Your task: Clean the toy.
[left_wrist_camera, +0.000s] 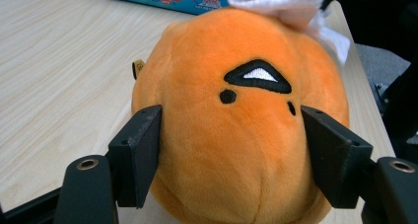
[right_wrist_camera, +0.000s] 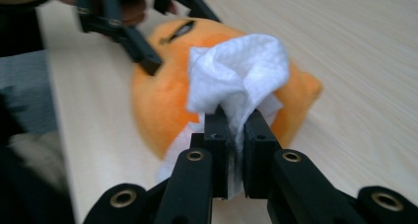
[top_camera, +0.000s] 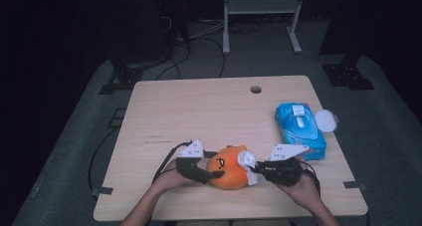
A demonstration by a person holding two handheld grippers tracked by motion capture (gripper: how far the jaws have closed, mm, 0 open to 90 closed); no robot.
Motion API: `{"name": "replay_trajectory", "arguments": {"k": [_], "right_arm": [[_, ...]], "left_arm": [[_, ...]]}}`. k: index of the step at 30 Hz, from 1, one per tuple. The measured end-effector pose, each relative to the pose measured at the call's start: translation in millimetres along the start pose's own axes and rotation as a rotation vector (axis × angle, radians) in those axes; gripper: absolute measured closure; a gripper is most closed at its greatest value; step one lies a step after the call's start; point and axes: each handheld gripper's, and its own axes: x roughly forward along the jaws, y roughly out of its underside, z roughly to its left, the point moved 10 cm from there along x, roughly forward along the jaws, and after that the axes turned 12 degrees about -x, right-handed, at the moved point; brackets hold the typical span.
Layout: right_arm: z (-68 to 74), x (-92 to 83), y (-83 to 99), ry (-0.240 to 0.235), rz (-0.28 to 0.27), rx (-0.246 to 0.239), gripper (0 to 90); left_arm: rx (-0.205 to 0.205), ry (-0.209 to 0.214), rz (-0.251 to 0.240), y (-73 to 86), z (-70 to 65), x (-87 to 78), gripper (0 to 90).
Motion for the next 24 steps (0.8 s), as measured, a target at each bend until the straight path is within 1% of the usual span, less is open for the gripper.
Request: {"name": "replay_trajectory", "arguments": {"k": [1,2,3,4,5,6,7,8,9,10,11,13,14,15,16,18,20,21,22,23,24], "right_arm": [[0.0,0.0,0.0,0.000,0.000,0.000,82.7],[4.3,-3.8,-2.6,-0.029,0.010,-0.022,82.8],[4.8,-5.8,-1.9,-0.037,0.020,-0.030,82.8],[2.7,-7.7,0.3,-0.030,0.033,-0.039,82.8],[2.7,-7.7,0.3,-0.030,0.033,-0.039,82.8],[-6.7,-12.0,4.3,-0.010,0.019,0.004,82.8],[-9.7,-12.4,5.7,-0.008,0.011,0.020,82.8],[-13.8,-12.3,8.0,0.006,0.011,0.034,82.9],[-16.3,-11.0,9.0,0.015,0.006,0.050,83.0],[-16.6,-9.5,9.0,0.011,0.001,0.060,83.2],[-16.6,-9.5,9.0,0.011,0.001,0.060,83.2],[-4.7,-3.1,0.6,-0.039,-0.017,0.046,83.4],[0.5,-1.8,-2.9,-0.056,-0.024,0.034,83.4],[7.2,0.3,-6.7,-0.071,-0.024,0.016,83.4],[13.2,3.8,-9.4,-0.071,-0.014,-0.013,83.3],[14.8,7.5,-8.3,-0.051,0.012,-0.042,83.3],[8.6,6.7,-4.7,-0.039,0.017,-0.025,83.3],[8.6,6.7,-4.7,-0.039,0.017,-0.025,83.3],[-1.1,2.4,-1.3,-0.017,0.017,0.001,83.1],[-1.1,2.4,-1.3,-0.017,0.017,0.001,83.1],[-5.7,-0.8,-0.8,0.004,0.012,0.000,81.6]], "left_arm": [[0.000,0.000,0.000,0.0,0.0,0.0,28.8],[-0.001,0.004,0.002,1.1,1.3,-1.5,28.8],[-0.001,0.004,0.002,1.1,1.3,-1.5,28.8],[-0.006,0.008,-0.003,1.8,1.9,-2.2,28.8],[-0.006,0.008,-0.003,1.8,1.9,-2.2,28.9],[0.008,0.010,-0.003,1.8,0.5,-1.6,29.0],[0.008,0.010,-0.003,1.8,0.5,-1.6,29.0],[0.019,0.016,-0.002,2.0,-1.7,-0.4,29.1],[0.018,0.015,-0.003,2.0,-2.5,0.2,29.1],[0.023,0.015,-0.003,2.0,-2.9,0.6,29.1],[0.023,0.015,-0.003,2.0,-2.9,0.6,29.1],[0.011,0.007,-0.002,1.3,-1.2,0.8,28.4],[-0.002,0.004,-0.008,0.5,-0.3,1.4,27.4],[-0.006,0.003,-0.006,-0.1,0.6,1.7,27.0],[-0.006,0.003,-0.006,-0.3,0.9,1.9,26.8],[-0.008,0.005,-0.009,-0.5,0.5,2.3,26.8],[0.001,0.005,-0.008,-0.2,-0.8,2.2,27.1],[0.001,0.005,-0.008,-0.2,-0.8,2.2,27.1],[0.005,0.004,-0.009,-0.1,-1.9,2.4,27.1],[0.005,0.004,-0.009,-0.1,-1.9,2.4,27.1],[0.006,0.004,-0.011,-0.2,-2.1,2.6,27.1]]}}
